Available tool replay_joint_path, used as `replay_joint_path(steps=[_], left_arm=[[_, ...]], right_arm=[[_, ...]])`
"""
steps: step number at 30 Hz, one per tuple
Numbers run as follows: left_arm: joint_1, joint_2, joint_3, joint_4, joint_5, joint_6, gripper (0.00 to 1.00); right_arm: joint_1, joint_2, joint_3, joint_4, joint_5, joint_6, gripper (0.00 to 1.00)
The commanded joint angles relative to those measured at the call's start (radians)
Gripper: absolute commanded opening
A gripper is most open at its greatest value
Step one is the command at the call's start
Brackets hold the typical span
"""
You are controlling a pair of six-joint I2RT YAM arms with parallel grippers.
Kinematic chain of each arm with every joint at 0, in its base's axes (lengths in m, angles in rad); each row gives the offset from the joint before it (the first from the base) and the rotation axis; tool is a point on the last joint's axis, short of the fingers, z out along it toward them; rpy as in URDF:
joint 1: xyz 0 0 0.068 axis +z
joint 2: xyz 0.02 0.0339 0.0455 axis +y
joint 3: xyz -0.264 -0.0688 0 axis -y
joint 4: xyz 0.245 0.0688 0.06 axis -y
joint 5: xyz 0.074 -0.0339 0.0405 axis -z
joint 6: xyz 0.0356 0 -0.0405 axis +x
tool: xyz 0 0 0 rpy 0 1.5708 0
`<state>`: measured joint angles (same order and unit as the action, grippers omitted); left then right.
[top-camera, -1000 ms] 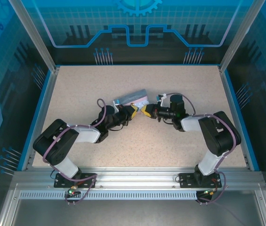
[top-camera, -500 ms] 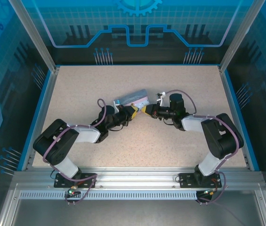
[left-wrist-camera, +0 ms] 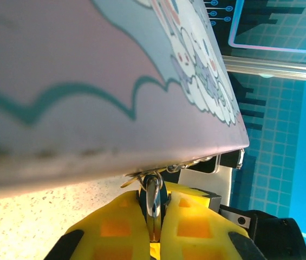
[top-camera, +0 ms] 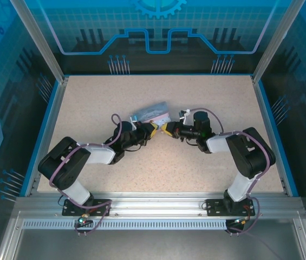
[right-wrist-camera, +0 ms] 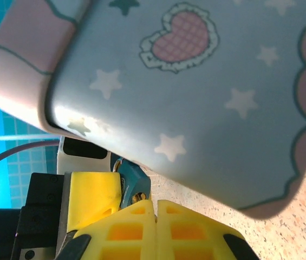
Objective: Unlock the padlock with the key
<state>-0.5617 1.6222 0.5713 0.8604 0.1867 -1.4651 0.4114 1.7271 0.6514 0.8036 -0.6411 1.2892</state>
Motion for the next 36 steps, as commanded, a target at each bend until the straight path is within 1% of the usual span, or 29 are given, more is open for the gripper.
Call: replay_joint_path(steps=[1, 4, 9, 14, 20, 24, 27, 31, 36], left_arm=[[-0.048, -0.075, 0.058, 0.15, 0.174, 0.025, 0.0], [-0.048, -0.076, 0.055, 0.146, 0.165, 0.027, 0.0], [-0.05, -0.059, 0.057, 0.17, 0.169, 0.018, 0.0], [-0.05, -0.058, 0.049, 0.185, 0.165, 0.013, 0.0], [-0.05, -0.058, 0.04, 0.219, 0.181, 0.015, 0.0], [-0.048, -0.059, 0.022, 0.248, 0.212, 0.025, 0.0], [-0.038, -0.051, 0.008, 0.278, 0.258, 0.029, 0.0], [-0.015, -0.022, -0.023, 0.352, 0.298, 0.004, 0.0], [0.002, 0.022, -0.037, 0.444, 0.335, -0.036, 0.0]], right_arm=[[0.085, -0.032, -0.012, -0.075, 0.048, 0.027, 0.0], [0.087, -0.044, -0.023, -0.078, 0.061, 0.041, 0.0], [0.099, -0.028, -0.041, -0.022, 0.067, 0.073, 0.0], [0.111, 0.022, -0.06, 0.115, 0.075, 0.152, 0.0], [0.118, 0.068, -0.06, 0.233, 0.064, 0.233, 0.0], [0.108, 0.052, -0.067, 0.234, 0.061, 0.242, 0.0], [0.107, 0.024, -0.068, 0.212, 0.057, 0.234, 0.0], [0.107, -0.027, -0.069, 0.137, 0.063, 0.198, 0.0], [0.1, -0.046, -0.087, 0.112, 0.072, 0.187, 0.0]])
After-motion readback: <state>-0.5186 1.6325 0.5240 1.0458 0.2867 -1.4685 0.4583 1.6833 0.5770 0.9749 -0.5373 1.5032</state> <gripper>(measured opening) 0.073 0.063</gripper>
